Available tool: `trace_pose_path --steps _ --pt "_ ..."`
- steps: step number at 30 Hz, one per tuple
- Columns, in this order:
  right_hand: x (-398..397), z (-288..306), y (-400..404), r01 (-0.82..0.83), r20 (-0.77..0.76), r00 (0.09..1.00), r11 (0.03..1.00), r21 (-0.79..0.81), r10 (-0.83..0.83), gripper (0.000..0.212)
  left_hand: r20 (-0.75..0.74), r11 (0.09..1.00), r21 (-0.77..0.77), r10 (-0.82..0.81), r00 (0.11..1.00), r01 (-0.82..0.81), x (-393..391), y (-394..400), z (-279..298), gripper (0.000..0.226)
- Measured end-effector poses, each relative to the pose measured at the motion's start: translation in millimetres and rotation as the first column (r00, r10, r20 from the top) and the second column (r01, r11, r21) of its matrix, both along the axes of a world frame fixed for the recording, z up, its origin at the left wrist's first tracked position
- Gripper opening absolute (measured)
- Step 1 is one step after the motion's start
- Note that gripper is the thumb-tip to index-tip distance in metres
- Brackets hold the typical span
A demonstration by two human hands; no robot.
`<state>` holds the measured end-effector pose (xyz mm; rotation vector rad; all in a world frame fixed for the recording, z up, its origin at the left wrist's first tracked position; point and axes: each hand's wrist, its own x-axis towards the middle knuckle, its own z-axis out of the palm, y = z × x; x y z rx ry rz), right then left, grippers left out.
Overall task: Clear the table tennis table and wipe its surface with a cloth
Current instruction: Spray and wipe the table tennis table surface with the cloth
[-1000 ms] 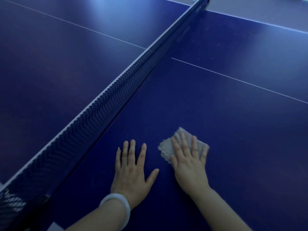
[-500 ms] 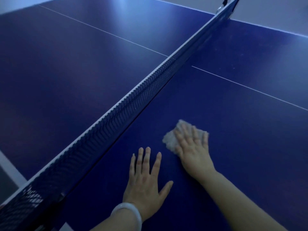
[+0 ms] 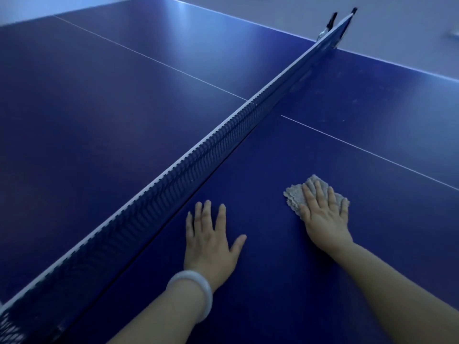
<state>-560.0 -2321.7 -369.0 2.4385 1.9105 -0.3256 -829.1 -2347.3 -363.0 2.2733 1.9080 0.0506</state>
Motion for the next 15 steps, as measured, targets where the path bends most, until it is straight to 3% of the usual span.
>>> trace_pose_path --steps 6,7,9,12,13,15 --pt "-4.9 5.6 37.9 0.217 -0.074 0.973 0.975 -0.045 -0.220 0.056 -0.073 0.999 -0.019 0.039 0.997 -0.040 5.9 7.3 -11.6 0.085" --pt "-18.2 5.4 42.5 0.149 -0.072 0.986 0.989 -0.025 -0.150 0.057 -0.070 0.999 -0.018 0.043 0.997 -0.044 5.9 7.9 -10.0 0.084" --pt "-45.5 2.6 43.4 -0.136 -0.061 0.988 0.990 0.047 0.139 0.056 -0.081 0.999 -0.023 0.046 0.996 -0.048 6.7 9.2 -7.9 0.085" --pt "-40.1 0.9 44.3 -0.410 -0.059 0.909 0.911 0.035 0.412 0.057 -0.079 0.998 -0.042 0.047 0.996 -0.050 6.9 8.5 -6.0 0.084" --pt "-22.2 -0.2 51.1 -0.408 -0.030 0.912 0.913 0.013 0.409 0.058 -0.082 0.998 -0.049 0.046 0.996 -0.051 6.6 8.3 -5.3 0.083" --pt "21.8 -1.9 68.7 -0.219 0.031 0.975 0.976 -0.002 0.219 0.059 -0.087 0.997 -0.063 0.047 0.995 -0.053 6.5 7.8 -1.0 0.081"
